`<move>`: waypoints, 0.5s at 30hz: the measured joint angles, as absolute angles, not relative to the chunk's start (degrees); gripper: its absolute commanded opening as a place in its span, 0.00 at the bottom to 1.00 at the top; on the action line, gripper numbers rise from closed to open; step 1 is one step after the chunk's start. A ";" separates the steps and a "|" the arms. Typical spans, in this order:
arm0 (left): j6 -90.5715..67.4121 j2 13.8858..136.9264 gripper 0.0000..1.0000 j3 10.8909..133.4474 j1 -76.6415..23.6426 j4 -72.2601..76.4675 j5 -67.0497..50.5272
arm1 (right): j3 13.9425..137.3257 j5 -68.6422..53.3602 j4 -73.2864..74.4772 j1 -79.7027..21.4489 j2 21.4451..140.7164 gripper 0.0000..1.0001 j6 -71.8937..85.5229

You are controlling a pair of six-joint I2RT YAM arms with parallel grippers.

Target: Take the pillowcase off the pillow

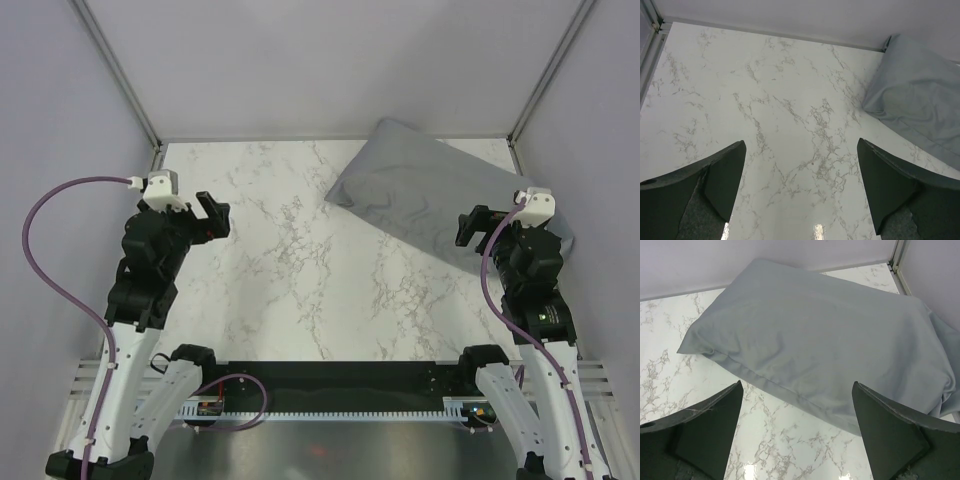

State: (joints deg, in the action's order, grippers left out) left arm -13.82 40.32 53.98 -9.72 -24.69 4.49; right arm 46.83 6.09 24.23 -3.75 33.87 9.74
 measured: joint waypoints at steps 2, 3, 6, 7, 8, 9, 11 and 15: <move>-13.82 40.05 1.00 53.98 -9.72 -24.69 4.62 | 46.83 6.11 24.29 -3.75 33.87 0.98 9.74; -13.82 40.03 1.00 53.98 -9.72 -24.69 4.73 | 46.83 6.11 24.29 -3.75 33.87 0.98 9.76; -13.82 40.10 1.00 53.98 -9.72 -24.69 5.15 | 46.83 6.17 24.36 -3.75 33.87 0.98 9.74; -13.82 40.14 1.00 53.98 -9.72 -24.69 5.37 | 46.83 6.24 24.40 -3.75 33.87 0.98 9.76; -13.82 40.18 1.00 53.98 -9.72 -24.69 5.43 | 46.83 6.28 24.45 -3.75 33.89 0.98 9.74; -13.82 40.27 1.00 53.98 -9.72 -24.69 5.45 | 46.83 6.28 24.47 -3.75 33.89 0.98 9.74; -13.82 40.49 1.00 53.98 -9.72 -24.69 5.43 | 46.83 6.28 24.43 -3.75 34.28 0.98 9.74; -13.82 40.56 1.00 53.91 -9.72 -24.69 5.41 | 47.44 6.28 24.49 -3.75 38.26 0.98 9.74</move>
State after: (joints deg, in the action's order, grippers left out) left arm -13.82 40.56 53.91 -9.72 -24.69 5.41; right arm 47.44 6.28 24.49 -3.75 38.26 9.74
